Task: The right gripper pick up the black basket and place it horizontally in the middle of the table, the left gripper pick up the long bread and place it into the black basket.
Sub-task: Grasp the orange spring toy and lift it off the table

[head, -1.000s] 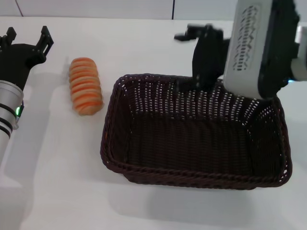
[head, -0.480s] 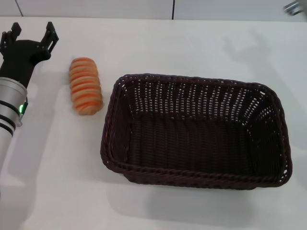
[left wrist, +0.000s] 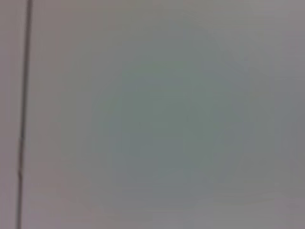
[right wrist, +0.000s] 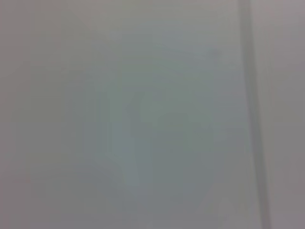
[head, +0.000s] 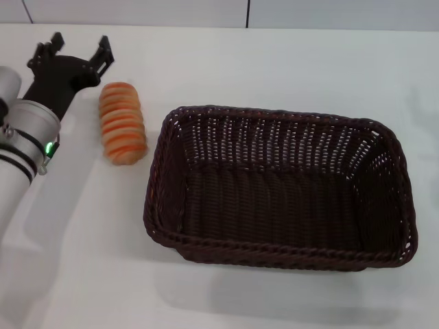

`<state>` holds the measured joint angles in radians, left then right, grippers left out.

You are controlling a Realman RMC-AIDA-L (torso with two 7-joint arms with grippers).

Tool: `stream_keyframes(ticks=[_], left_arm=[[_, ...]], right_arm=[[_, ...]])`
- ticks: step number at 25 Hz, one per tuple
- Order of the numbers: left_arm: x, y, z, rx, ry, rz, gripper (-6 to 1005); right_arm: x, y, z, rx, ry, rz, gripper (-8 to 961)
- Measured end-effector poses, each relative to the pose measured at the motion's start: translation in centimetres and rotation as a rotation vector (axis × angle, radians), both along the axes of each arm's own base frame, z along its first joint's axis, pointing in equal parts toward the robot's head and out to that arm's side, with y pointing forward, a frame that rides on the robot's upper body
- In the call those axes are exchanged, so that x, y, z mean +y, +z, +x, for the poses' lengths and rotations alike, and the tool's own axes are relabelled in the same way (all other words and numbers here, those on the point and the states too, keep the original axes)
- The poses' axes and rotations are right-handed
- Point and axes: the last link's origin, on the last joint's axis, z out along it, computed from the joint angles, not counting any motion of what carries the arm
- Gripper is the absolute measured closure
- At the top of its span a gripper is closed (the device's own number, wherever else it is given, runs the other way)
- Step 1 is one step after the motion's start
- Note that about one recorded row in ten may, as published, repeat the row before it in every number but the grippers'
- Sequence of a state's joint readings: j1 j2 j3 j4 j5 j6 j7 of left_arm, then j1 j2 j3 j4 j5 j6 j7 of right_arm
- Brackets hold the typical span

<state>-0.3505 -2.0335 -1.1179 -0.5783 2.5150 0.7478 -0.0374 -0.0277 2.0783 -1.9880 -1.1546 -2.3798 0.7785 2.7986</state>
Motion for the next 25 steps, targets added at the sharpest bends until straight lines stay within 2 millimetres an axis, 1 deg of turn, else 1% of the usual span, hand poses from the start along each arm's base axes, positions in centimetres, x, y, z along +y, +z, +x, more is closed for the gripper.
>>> stream_keyframes(ticks=[2,3,4,5,6,7,8,10,12,13,14,17,20,25], left_arm=[[0.0,0.0,0.0,0.0,0.0,0.0,144],[0.5,0.0,0.4,-0.002,0.023,-0.047,144],[1.1,0.2,1.6,-0.003,0.067,-0.129,144],[1.5,0.4,2.1,0.005,0.097,-0.169,144],[1.5,0.4,2.1,0.005,0.097,-0.169,144],[1.8,0.9,2.6,0.014,0.125,-0.199,144],[2.1,1.4,3.7,0.037,0.168,-0.245,144],[2.1,1.5,4.8,0.073,0.218,-0.298,145],[2.1,1.5,4.9,0.091,0.234,-0.315,145],[1.9,1.3,5.4,0.141,0.284,-0.387,145],[1.9,1.2,5.6,0.15,0.298,-0.411,145],[1.8,0.9,5.7,0.169,0.34,-0.462,145],[1.7,0.9,5.4,0.177,0.369,-0.475,144],[1.6,0.4,4.9,0.198,0.407,-0.513,144]], right_arm=[[-1.6,-0.2,2.5,0.043,-0.037,0.03,122],[-2.3,-0.4,3.3,0.051,-0.045,0.045,122],[-3.1,-0.7,4.2,0.048,-0.058,0.049,122],[-3.8,-0.9,4.8,0.044,-0.065,0.055,122],[-4.5,-1.2,5.4,0.039,-0.075,0.052,122],[-4.9,-1.3,5.6,0.037,-0.081,0.052,122],[-5.4,-1.5,5.9,0.036,-0.089,0.048,122],[-6.0,-1.7,6.2,0.037,-0.103,0.044,122],[-6.3,-1.8,6.4,0.035,-0.11,0.04,122],[-6.4,-1.9,6.5,0.034,-0.11,0.036,121],[-6.4,-2.0,6.5,0.033,-0.11,0.032,121],[-6.6,-2.1,6.7,0.026,-0.116,0.023,121],[-6.7,-2.2,6.8,0.024,-0.119,0.018,121],[-6.8,-2.3,7.0,0.022,-0.123,0.014,121]])
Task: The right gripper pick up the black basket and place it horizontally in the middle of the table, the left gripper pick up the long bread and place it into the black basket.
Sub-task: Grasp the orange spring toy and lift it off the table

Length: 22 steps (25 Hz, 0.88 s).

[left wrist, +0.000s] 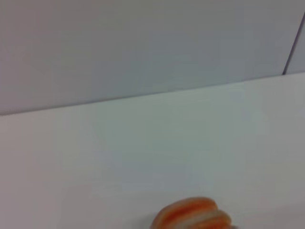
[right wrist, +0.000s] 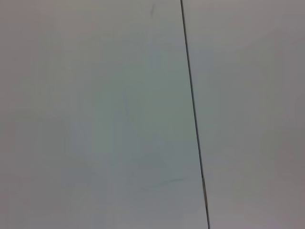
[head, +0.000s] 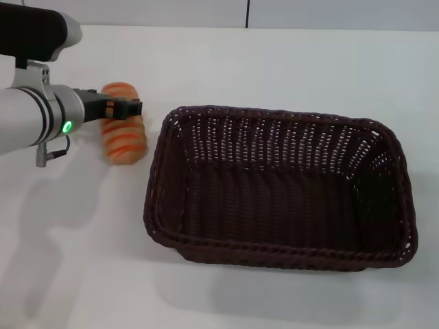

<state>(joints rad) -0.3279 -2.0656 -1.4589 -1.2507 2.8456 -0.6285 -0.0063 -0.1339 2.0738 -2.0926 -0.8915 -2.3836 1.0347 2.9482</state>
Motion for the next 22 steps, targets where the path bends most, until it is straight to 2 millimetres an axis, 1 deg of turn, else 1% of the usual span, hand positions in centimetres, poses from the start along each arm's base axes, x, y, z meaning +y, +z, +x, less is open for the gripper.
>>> stream_keyframes(ticks=[12,16,20,22], left_arm=[[0.7,-1.4,-1.0,0.032,0.037,-0.043,144],[0.9,-1.7,-0.8,0.043,0.038,-0.057,167],[1.0,-1.5,-0.4,0.073,0.012,-0.063,191],[1.1,-1.5,-0.3,0.079,0.002,-0.061,226]], right_arm=[[0.3,-0.2,0.0,-0.008,0.002,-0.016,121],[0.4,-0.1,0.3,-0.013,-0.008,-0.018,122],[0.4,0.0,0.6,-0.017,-0.02,-0.015,122],[0.5,0.1,0.8,-0.02,-0.023,-0.012,122]])
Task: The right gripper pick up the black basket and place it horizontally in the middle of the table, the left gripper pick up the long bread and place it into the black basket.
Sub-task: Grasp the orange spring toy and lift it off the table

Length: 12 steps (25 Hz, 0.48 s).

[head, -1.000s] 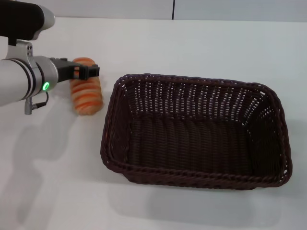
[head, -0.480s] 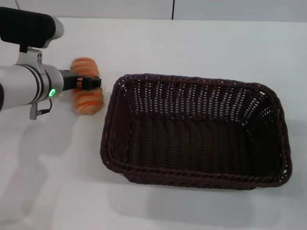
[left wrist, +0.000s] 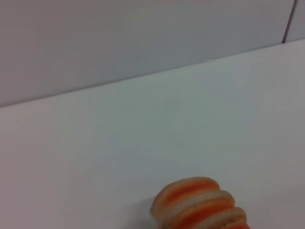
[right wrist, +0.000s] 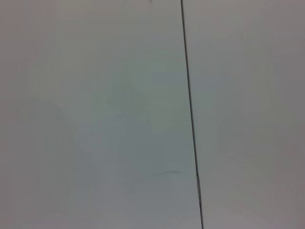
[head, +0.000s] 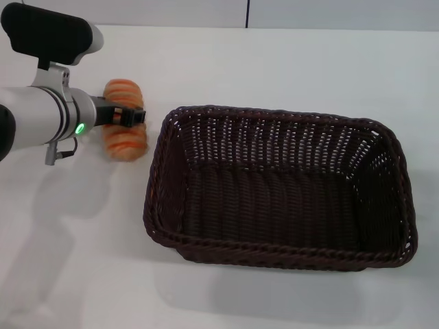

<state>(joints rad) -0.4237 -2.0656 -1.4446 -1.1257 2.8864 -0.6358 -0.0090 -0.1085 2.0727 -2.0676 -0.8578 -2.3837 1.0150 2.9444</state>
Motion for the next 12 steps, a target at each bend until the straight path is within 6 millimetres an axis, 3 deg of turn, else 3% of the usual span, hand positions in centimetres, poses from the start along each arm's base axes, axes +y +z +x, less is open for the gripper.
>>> stream_keyframes(ticks=[4,12], left_arm=[[0.4,0.2,0.7,0.015,-0.037,-0.002,295],[0.8,2.2,4.1,0.062,-0.213,0.015,333]], right_arm=[[0.2,0.1,0.2,-0.008,-0.004,0.001,121],[0.3,0.5,0.6,-0.014,-0.013,0.016,122]])
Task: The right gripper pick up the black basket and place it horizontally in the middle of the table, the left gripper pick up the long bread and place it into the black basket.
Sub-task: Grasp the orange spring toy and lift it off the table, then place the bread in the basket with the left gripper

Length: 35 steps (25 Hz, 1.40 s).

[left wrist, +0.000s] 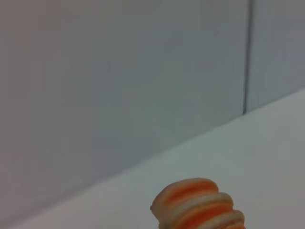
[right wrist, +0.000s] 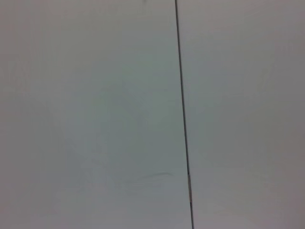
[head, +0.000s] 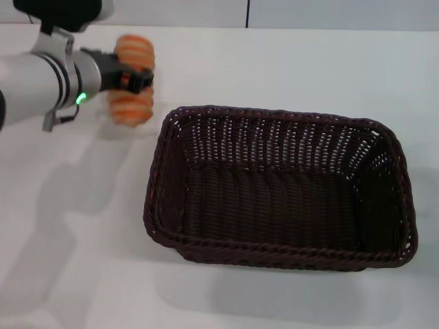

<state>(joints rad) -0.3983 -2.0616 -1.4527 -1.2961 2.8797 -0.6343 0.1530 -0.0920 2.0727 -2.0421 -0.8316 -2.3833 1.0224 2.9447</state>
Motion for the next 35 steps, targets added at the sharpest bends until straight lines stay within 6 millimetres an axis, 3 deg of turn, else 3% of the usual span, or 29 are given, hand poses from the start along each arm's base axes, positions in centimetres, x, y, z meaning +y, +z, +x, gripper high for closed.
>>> stream_keyframes(ticks=[8,12,18,21,32,35], left_arm=[[-2.2,2.8,7.4,-0.028,-0.311,-0.096,396],[-4.4,2.7,9.2,-0.103,-0.441,-0.281,433],[-8.4,0.7,8.3,-0.209,-0.626,-0.722,506],[-8.9,0.2,7.9,-0.248,-0.622,-0.785,535],[-8.0,-0.2,8.0,-0.263,-0.633,-0.732,372],[-7.7,-0.3,8.1,-0.261,-0.637,-0.727,269]], right_arm=[[0.1,0.0,-0.1,-0.003,0.004,0.0,122],[0.3,0.1,-0.1,-0.003,0.005,0.002,122],[0.4,0.2,-0.2,-0.004,0.007,0.006,122],[0.6,0.3,-0.2,-0.008,0.011,0.009,121],[0.8,0.2,-0.5,-0.009,0.022,0.006,121],[0.7,0.2,-0.5,-0.008,0.02,0.006,121]])
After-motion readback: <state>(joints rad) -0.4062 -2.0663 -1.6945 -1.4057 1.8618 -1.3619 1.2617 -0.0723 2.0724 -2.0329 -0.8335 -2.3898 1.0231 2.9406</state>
